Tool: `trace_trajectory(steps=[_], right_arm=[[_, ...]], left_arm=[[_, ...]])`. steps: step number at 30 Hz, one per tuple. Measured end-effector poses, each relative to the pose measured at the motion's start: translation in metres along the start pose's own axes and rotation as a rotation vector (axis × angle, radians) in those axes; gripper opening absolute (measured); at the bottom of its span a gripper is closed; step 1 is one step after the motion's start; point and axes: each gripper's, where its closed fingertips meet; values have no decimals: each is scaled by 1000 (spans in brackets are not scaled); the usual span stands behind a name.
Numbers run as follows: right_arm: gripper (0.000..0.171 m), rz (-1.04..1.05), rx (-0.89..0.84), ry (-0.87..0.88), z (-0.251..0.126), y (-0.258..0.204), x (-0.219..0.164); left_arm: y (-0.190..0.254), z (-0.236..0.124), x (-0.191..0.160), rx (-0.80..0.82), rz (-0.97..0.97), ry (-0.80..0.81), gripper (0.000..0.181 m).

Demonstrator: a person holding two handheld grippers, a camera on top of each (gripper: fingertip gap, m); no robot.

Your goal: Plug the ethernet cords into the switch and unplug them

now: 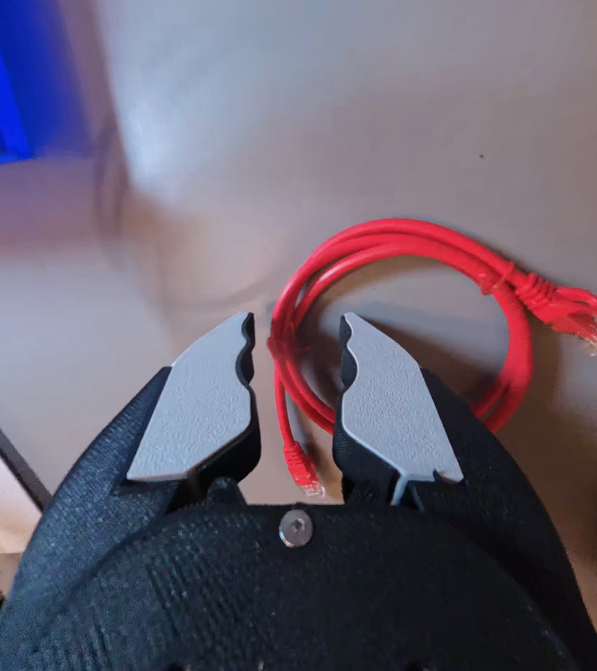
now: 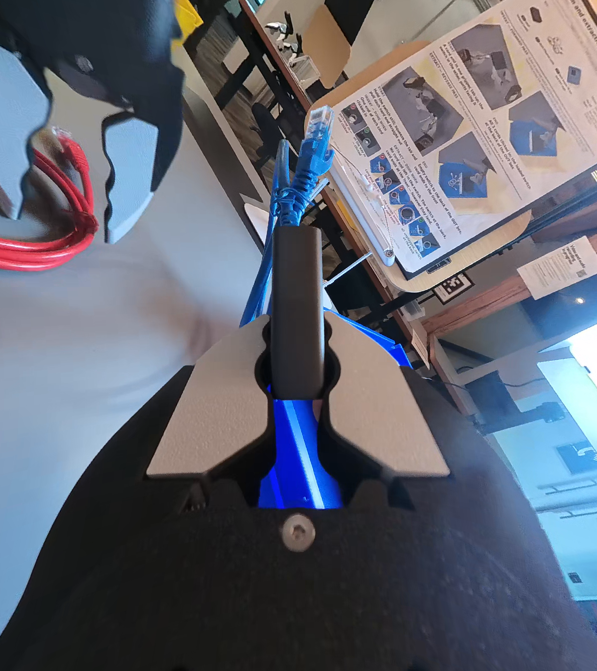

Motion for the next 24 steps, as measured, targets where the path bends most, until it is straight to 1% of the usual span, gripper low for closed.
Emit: trace_trajectory(steps=[2,3,5,6,8,10,11,13,14,16,18,19,20,21,23,24], right_arm=[[22,1,-1,1,-1,1,-1],[22,2,-1,2,-1,1,-1],[22,0,-4,3,-2,2,-1],[22,0,-6,4,-3,3,-1],[23,6,-5,8,-3,4,-1],[22,10,-2,9,-3,4,-2],[22,9,1,8,-2,4,-2],[22,3,5,4,-1,2,-3],[22,-3,8,1,-1,1,-3],[22,-17,10,-2,0,-2,-2],[22,-25,16,-3,1,-5,-1],[23,-28,18,-4,2,-6,-1],[22,-32,19,-5,3,-7,0],[22,-32,19,-7,4,-8,0],[23,-26,19,-12,4,-9,0],[23,-25,17,-16,4,-9,-1]], left_arm=[[-2,4,-1,-66,-37,-3,24],[-2,5,-1,-93,-78,-4,18],[-4,4,-3,-108,-217,-4,17],[-6,4,-8,-88,-303,-13,17],[-11,1,-21,-41,-536,-13,15],[-6,-5,-30,-65,-767,61,12],[-1,-9,-34,-93,-852,111,11],[12,-19,-38,-160,-971,217,14],[22,-24,-41,-183,-998,240,17],[43,-34,-51,-188,-956,210,17],[59,-41,-62,-134,-817,120,18],[60,-44,-63,-83,-739,85,19],[57,-45,-59,-31,-654,79,20],[52,-46,-48,12,-562,107,21],[41,-44,-17,90,-376,186,23],[38,-40,-4,111,-278,200,24]])
Point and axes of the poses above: each gripper's, where its closed fingertips meet, z out along the fingers, x out of its top, y = z × x across the jaws, and after that the axes turned 1 degree about -z, right-handed
